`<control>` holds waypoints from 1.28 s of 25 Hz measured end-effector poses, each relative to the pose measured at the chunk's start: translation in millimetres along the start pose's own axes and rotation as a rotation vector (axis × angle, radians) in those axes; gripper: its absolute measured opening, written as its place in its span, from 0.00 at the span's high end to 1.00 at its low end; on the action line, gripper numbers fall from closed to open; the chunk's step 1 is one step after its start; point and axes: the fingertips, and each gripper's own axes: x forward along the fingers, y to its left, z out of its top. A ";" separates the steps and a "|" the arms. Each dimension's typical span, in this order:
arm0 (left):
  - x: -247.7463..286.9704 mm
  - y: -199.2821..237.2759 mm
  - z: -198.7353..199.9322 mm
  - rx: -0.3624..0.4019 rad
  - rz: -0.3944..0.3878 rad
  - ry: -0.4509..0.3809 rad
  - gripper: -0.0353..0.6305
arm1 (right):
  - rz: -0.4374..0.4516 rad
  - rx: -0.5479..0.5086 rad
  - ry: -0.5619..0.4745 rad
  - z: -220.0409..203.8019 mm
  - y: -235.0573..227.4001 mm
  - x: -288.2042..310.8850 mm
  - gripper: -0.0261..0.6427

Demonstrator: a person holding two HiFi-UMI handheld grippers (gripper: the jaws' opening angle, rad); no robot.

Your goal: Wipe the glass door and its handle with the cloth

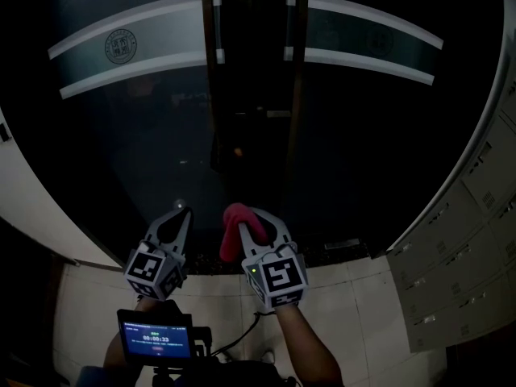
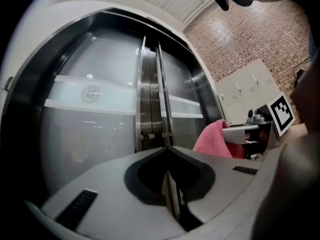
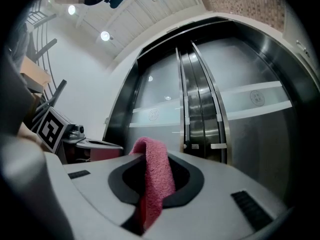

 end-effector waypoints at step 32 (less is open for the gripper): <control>-3.4 -12.6 1.3 -0.012 0.005 -0.010 0.93 | 0.016 -0.018 0.022 -0.9 4.7 -10.2 0.92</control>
